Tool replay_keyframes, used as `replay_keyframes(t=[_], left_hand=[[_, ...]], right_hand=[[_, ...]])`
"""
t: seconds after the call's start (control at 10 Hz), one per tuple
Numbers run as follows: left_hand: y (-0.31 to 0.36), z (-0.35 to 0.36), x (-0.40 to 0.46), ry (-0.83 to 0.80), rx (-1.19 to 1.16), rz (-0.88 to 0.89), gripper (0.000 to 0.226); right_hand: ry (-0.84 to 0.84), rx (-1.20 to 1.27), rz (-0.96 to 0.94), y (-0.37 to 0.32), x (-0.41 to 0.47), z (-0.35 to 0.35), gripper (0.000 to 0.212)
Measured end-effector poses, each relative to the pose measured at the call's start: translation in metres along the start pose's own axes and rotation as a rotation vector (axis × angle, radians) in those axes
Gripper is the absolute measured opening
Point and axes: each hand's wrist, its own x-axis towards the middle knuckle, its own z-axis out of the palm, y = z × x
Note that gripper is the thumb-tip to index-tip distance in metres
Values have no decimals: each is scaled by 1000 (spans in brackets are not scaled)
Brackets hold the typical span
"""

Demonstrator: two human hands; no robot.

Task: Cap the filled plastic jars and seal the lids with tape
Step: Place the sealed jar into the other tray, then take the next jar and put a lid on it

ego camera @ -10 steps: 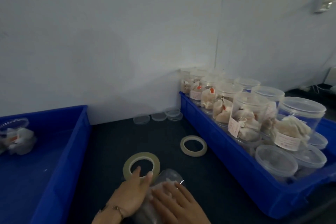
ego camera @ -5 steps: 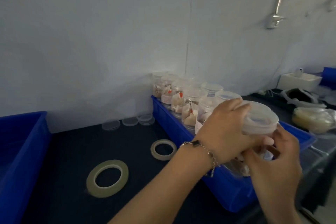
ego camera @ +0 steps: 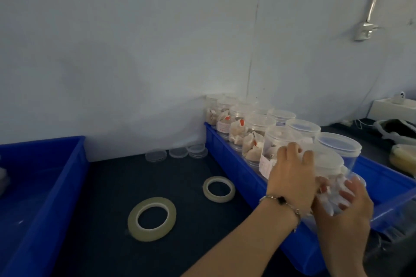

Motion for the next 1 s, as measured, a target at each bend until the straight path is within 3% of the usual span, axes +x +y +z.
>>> replay_keyframes(t=[0.1, 0.2, 0.3, 0.4, 0.5, 0.6, 0.7, 0.8, 0.9, 1.0], left_hand=[[3, 7, 2, -35, -47, 8, 52], [-1, 3, -4, -99, -91, 32, 67], [-7, -10, -11, -160, -44, 47, 70], [-30, -46, -30, -212, 98, 144, 60], [-53, -78, -52, -250, 220, 163, 56], [-84, -113, -85, -265, 333, 60, 57], [-138, -172, -147, -232, 424, -218, 57], [-173, -211, -191, -239, 426, -450, 58], [-225, -255, -252, -307, 402, -786, 64], [-260, -272, -283, -366, 373, -966, 69]], right_hand=[[-114, -161, 60, 8, -5, 4, 48], [-171, -18, 112, 11, -6, -5, 56], [-127, 59, 29, 9, -9, -8, 61], [-1, 147, -220, -21, -30, 5, 41], [-5, 194, -297, -31, -52, 24, 46], [-96, 277, -325, -49, -79, 52, 41], [-317, 260, -434, -82, -118, 98, 20], [-590, 296, -412, -119, -147, 127, 43], [-897, 339, -508, -169, -192, 174, 38], [-1081, 329, -640, -201, -224, 210, 24]])
